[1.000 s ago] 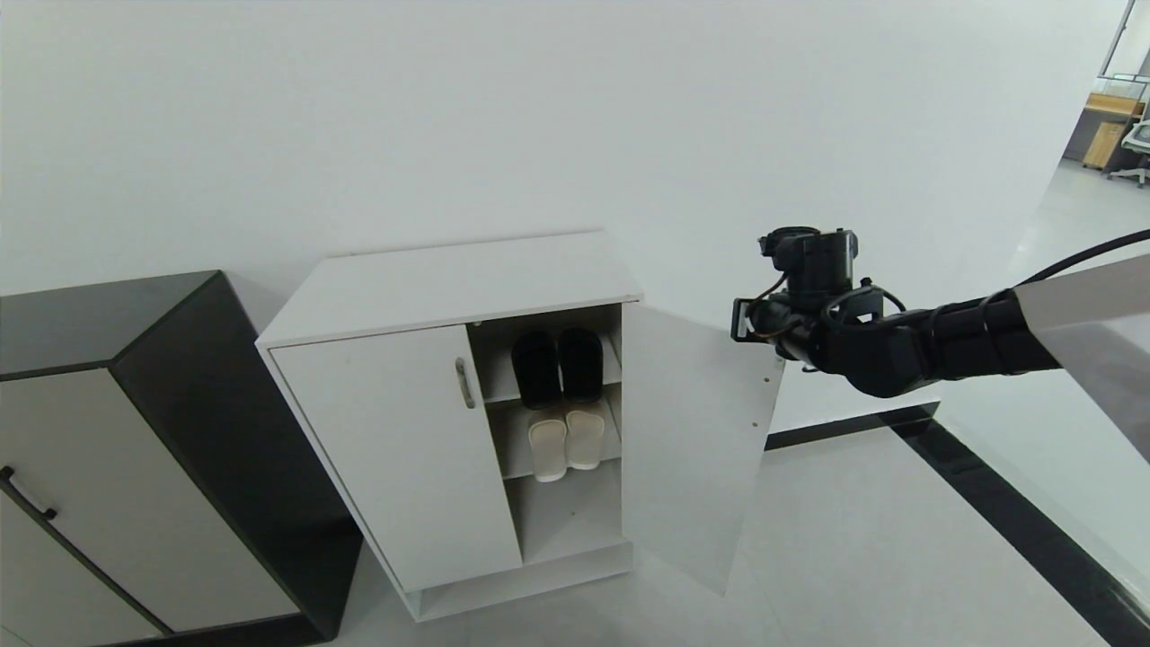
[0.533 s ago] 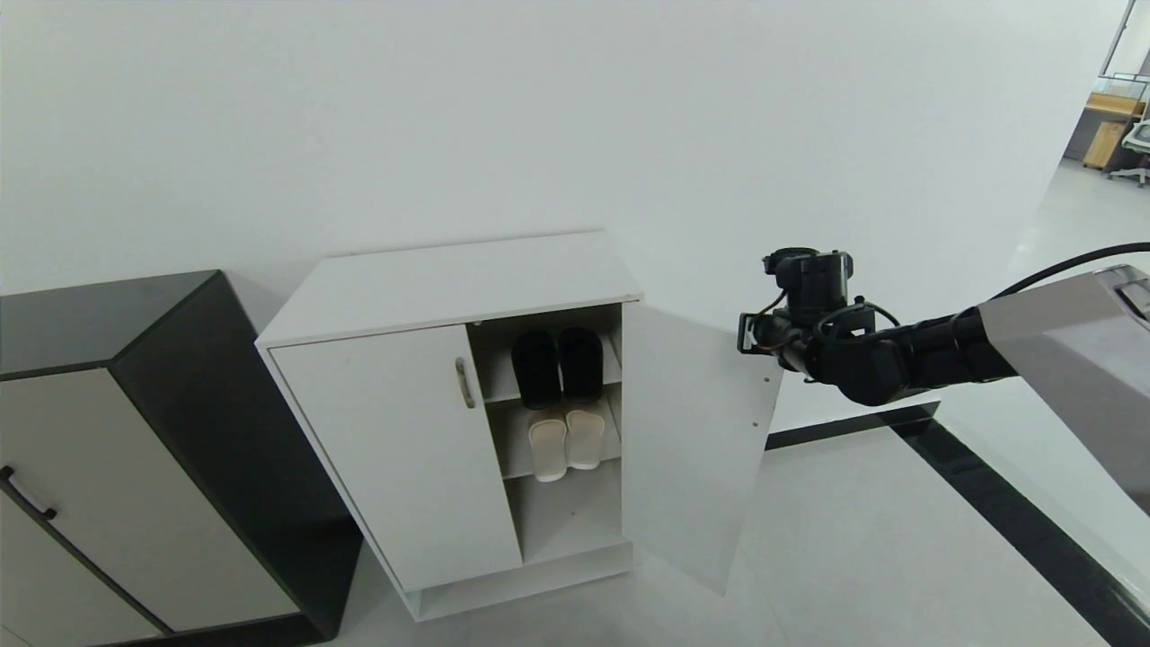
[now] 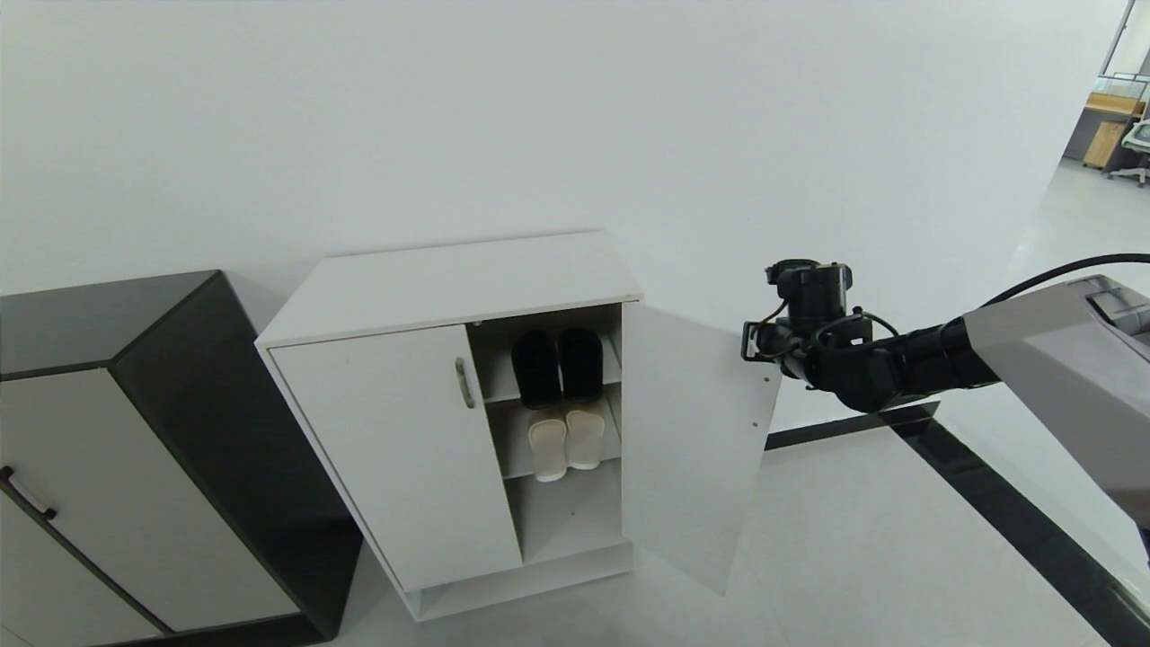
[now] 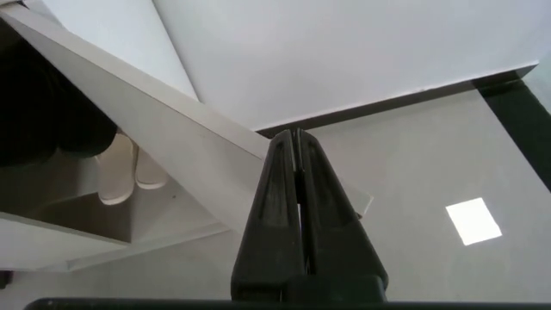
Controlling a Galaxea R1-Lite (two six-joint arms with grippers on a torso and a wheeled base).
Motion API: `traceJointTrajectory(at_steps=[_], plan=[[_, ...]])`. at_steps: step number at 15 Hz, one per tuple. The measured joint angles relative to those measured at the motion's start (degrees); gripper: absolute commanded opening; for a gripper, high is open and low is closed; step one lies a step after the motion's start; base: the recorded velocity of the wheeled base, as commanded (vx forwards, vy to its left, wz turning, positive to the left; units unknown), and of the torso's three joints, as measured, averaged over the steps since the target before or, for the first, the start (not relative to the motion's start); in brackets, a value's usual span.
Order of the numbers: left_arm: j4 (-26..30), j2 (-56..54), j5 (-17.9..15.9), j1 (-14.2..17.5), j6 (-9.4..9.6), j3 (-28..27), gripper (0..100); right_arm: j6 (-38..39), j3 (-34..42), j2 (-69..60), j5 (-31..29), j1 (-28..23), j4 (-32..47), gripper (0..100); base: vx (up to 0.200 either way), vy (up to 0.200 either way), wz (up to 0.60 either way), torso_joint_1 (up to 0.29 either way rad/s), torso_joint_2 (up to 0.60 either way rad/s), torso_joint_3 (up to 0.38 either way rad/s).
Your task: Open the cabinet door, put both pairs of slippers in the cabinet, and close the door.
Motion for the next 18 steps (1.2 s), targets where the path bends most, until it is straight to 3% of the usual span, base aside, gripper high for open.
traceJointTrajectory(at_steps=[7,15,18], plan=[[0.0,0.0,0.0,0.0,-0.05,0.0,0,-0.1,1.9,-0.4,-0.2,0.4,-0.1,0,0.000,0.000,0.00,0.000,0.00,0.000],[0.0,0.0,0.0,0.0,-0.09,0.0,0,0.1,16.8,-12.5,-0.1,10.0,-2.2,0,0.000,0.000,0.00,0.000,0.00,0.000],[0.0,0.0,0.1,0.0,-0.07,0.0,0,0.3,18.8,-14.3,0.0,10.6,-2.3,0,0.000,0.000,0.00,0.000,0.00,0.000]])
